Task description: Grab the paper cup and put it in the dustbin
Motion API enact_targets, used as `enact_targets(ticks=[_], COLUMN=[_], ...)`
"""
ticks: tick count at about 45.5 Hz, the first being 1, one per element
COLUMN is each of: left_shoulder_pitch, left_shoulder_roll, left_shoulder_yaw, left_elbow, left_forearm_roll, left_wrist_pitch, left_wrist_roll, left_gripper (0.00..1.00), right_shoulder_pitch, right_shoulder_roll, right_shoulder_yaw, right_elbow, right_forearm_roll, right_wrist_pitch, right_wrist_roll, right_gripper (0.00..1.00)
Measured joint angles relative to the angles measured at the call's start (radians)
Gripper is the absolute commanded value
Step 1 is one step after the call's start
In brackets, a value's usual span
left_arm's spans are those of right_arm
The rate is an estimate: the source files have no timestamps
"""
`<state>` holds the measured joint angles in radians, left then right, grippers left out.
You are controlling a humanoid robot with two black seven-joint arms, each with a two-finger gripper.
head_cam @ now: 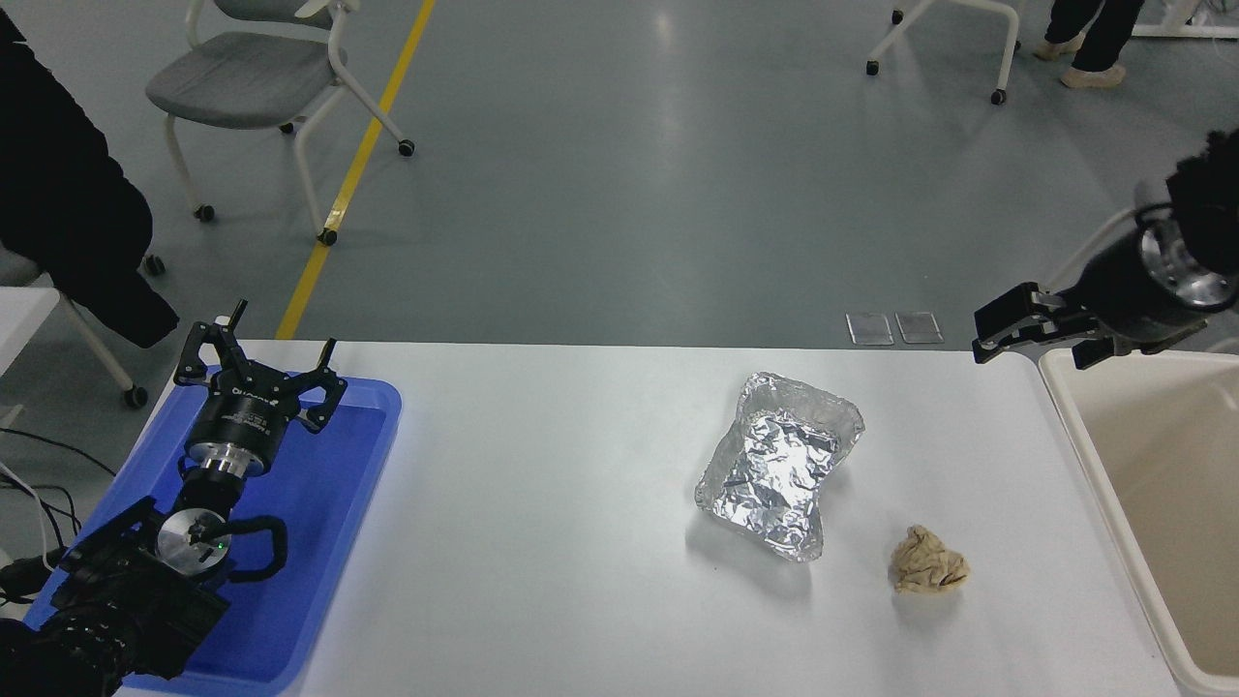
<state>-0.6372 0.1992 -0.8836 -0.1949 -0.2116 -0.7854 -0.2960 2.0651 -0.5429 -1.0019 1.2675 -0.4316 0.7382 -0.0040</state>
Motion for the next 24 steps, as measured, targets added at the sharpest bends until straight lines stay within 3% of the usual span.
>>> enact_targets(ticks=[13, 24], left_shoulder_pitch=[0.001, 0.001], left_shoulder_roll=[0.000, 0.000], left_shoulder_yaw=[0.000, 0.000], left_elbow=[0.000, 0.000], left_forearm_roll=[0.000, 0.000], left_wrist_pitch=[0.000, 0.000], left_wrist_roll=[-0.001, -0.002], left_gripper=[1.00, 1.00], right_shoulder_pitch=[0.117, 0.161], right_shoulder_roll=[0.196, 0.294], right_shoulder_yaw=[-0.061, -0.086], right_elbow=[0.031, 0.034], right_forearm_roll=[0.162, 0.219], right_wrist_pitch=[0.036, 0.044], right_wrist_roll=[-0.001, -0.002], right_gripper=[1.00, 1.00])
